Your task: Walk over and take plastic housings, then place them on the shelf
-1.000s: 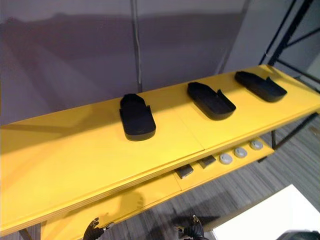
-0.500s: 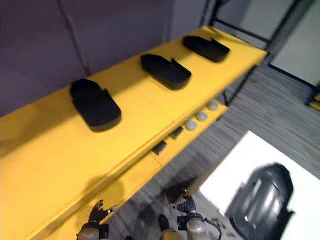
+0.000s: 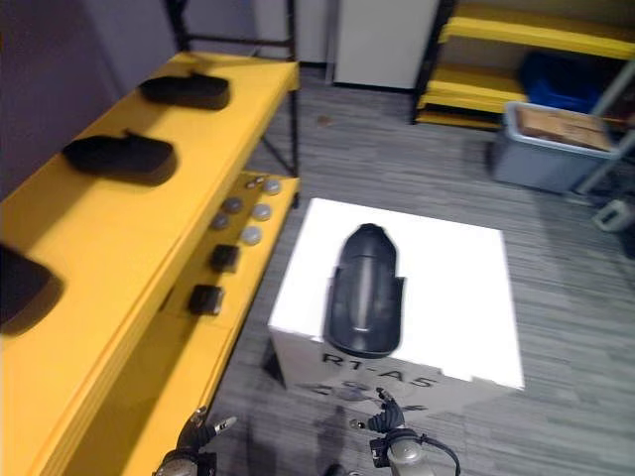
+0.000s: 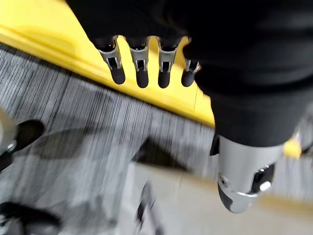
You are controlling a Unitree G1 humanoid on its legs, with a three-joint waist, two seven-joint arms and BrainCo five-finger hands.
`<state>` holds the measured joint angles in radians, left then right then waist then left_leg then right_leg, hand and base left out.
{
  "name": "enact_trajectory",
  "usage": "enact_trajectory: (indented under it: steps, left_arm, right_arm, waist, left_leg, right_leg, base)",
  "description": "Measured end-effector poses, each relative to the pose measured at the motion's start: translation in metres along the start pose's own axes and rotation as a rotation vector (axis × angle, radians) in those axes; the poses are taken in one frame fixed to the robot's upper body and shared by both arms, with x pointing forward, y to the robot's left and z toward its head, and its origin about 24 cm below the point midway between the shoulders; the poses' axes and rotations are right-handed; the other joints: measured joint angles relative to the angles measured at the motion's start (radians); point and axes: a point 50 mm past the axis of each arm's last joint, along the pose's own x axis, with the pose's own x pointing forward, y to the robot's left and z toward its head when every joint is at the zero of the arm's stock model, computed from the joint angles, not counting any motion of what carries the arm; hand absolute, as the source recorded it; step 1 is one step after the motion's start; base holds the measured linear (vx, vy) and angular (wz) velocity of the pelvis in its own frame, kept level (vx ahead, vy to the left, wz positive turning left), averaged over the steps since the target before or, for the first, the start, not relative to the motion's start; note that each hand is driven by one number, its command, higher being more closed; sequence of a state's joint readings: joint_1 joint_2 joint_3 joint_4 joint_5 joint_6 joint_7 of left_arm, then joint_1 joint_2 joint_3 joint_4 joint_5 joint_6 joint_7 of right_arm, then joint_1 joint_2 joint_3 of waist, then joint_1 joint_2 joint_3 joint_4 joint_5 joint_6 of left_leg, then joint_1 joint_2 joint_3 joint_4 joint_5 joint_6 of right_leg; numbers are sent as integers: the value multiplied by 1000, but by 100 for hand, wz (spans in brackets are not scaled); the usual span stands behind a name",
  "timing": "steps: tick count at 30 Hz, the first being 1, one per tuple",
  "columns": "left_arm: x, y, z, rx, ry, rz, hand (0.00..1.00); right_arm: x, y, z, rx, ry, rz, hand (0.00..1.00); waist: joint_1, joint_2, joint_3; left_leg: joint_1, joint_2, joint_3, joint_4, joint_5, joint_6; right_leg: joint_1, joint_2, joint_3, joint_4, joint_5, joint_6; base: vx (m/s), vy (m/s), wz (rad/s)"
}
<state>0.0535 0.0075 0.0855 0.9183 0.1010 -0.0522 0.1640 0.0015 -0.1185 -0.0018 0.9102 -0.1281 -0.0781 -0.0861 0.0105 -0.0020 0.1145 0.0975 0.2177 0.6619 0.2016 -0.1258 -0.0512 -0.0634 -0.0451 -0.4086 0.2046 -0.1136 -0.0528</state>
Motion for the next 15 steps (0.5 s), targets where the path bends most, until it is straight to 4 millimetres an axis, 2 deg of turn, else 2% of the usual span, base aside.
enact_trajectory:
  steps: [2,3,5,7,8,9,10,11,12,13,15]
  left_arm:
    - [1,-2,4,8,-8,-9,0]
    - [2,-1,6,10,-14,-8,0]
    - [2,-1,6,9,-13,-8,0]
    - [0,-1,1,6,-2,-9,0]
    - [1,-1,1,6,-3,-7,0]
    - [1,-1,1,3,-5,-4,0]
    - [0,0,1,1,-4,-1,0]
    - [0,-1,0,-12,0,-2,0]
    - [0,-3,0,-15,1,-10,0]
    - [-1,-4,-1,-15,3,-12,0]
    - [0,2,-2,-4,6,-1,0]
  right_arm:
    - [-4,-2,-12,16,33,-13,0]
    - [-8,0,-21,32,59,-19,0]
    - [-10,0,-25,34,68,-20,0]
    - [-9,-1,-22,48,61,-27,0]
    - [-8,-1,-21,49,59,-29,0]
    - [-8,-2,-21,48,58,-31,0]
    - [-8,-2,-21,50,60,-31,0]
    - [-9,-3,-23,53,66,-34,0]
    - [-11,-4,-28,55,77,-40,0]
    - [-12,-6,-30,54,85,-44,0]
    - [-13,-2,-33,102,93,-47,0]
  waist:
    - [-19,1,2]
    - [-28,-1,14]
    - [-17,0,25]
    - [-5,6,37]
    - [-3,7,42]
    - [5,11,43]
    - [5,14,43]
    - [4,25,43]
    - [3,49,41]
    - [4,59,38]
    - [2,36,25]
  left_leg:
    - [-5,31,-12,45,5,-9]
    - [-13,67,-12,132,3,-9]
    - [-38,79,-103,223,-28,-4]
    - [-77,-27,-428,211,-98,-62]
    - [-88,-56,-498,204,-109,-72]
    - [-114,-98,-616,192,-120,-71]
    - [-122,-112,-658,181,-120,-72]
    - [-134,-116,-694,144,-103,-52]
    - [-134,-99,-693,94,-38,-35]
    - [-130,-92,-691,86,-53,-30]
    - [-111,-118,-689,4,-34,-10]
  right_leg:
    - [18,30,14,-43,17,-17]
    - [55,54,41,-92,37,-24]
    - [76,63,96,-110,47,-31]
    - [74,63,191,-110,57,-28]
    - [74,63,214,-109,59,-26]
    - [70,62,244,-108,62,-22]
    - [70,63,256,-106,62,-20]
    - [72,73,272,-107,63,-13]
    - [84,95,283,-108,56,2]
    - [88,102,287,-108,52,8]
    - [92,73,289,-132,61,30]
  base:
    - [13,-172,-43]
    - [30,-144,-46]
    - [13,-68,-83]
    - [-20,56,-122]
    - [-24,96,-112]
    - [-11,67,-77]
    - [-21,89,-79]
    - [-2,111,-50]
    - [3,150,-41]
    - [51,170,-18]
    - [70,170,4]
